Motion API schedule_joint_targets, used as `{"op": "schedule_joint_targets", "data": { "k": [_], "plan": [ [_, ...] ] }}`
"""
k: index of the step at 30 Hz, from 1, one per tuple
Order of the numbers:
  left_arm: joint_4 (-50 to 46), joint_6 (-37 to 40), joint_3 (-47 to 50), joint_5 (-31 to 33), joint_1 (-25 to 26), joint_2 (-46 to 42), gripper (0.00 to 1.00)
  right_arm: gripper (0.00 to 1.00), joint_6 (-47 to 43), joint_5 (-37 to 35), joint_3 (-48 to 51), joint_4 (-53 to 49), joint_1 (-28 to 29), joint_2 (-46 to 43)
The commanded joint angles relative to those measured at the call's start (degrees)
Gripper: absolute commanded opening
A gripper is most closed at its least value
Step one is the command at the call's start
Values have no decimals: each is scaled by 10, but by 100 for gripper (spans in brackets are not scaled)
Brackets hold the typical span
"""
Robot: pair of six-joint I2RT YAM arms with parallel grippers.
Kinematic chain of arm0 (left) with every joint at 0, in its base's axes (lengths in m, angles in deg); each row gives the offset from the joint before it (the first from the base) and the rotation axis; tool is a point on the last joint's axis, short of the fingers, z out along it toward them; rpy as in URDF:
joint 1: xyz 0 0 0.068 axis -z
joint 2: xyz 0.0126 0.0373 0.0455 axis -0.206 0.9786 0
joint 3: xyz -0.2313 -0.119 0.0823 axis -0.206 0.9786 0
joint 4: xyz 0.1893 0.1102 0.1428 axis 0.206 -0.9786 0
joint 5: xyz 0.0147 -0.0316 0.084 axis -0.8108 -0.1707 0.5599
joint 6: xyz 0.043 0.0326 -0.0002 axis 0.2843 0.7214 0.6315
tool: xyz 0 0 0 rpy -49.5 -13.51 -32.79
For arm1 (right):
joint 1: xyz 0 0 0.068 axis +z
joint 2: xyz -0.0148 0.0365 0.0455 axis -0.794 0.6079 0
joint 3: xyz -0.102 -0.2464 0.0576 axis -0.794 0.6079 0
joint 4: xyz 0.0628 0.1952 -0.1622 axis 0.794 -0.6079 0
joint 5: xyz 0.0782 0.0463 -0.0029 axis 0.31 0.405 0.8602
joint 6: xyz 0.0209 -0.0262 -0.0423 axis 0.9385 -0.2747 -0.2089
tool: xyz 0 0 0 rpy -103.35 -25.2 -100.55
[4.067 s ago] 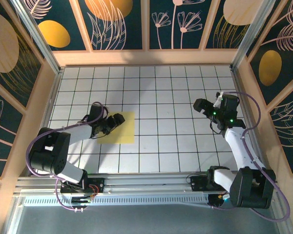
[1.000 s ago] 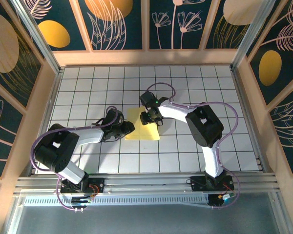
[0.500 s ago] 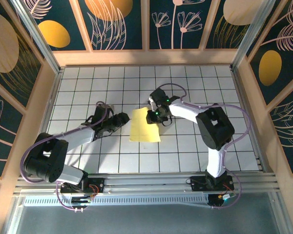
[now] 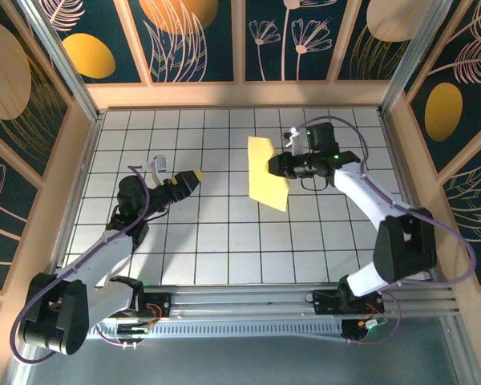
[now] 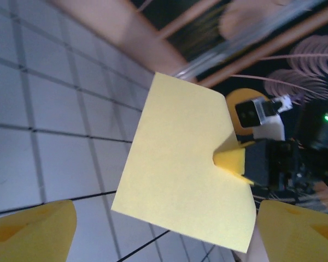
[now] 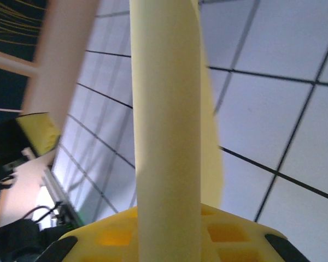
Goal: Fold a paper plane with a square sheet of paper (fold left side to right side)
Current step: Place a square sheet of paper at the center of the table.
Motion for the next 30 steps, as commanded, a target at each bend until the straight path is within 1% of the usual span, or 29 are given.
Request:
{"op": "schedule_joint_targets", "data": {
  "k": [1,4,7,9,12,15,20,24,26,27,28,30],
  "plan": [
    [104,24,-1,-75,-3,-5,88,22,-36,104,-22,-33,-4,-45],
    [148,17,-7,-107,-2,10,88,21,-37,159,-40,-45,-3,-69],
    [195,7,-13,-128,-1,30,88,21,-18,201,-48,-30,2,-91],
    [216,8,-20,-141,0,41,89,21,3,232,-49,-4,11,-104],
    [244,15,-34,-165,6,54,90,21,41,259,-48,45,34,-116],
    [239,44,-53,-189,12,61,90,21,66,278,-56,78,61,-116],
    [184,101,-93,-222,19,64,90,21,67,284,-75,86,98,-106],
    [169,114,-121,-254,32,69,88,21,59,274,-85,79,107,-94],
    [142,131,-135,-265,42,70,85,21,38,265,-94,58,107,-88],
    [127,139,-143,-271,47,71,80,21,28,261,-98,47,107,-84],
    [119,146,-150,-275,50,71,73,20,14,253,-102,34,106,-80],
    [104,152,-158,-281,55,74,54,21,-14,234,-113,-3,105,-72]
  ]
}}
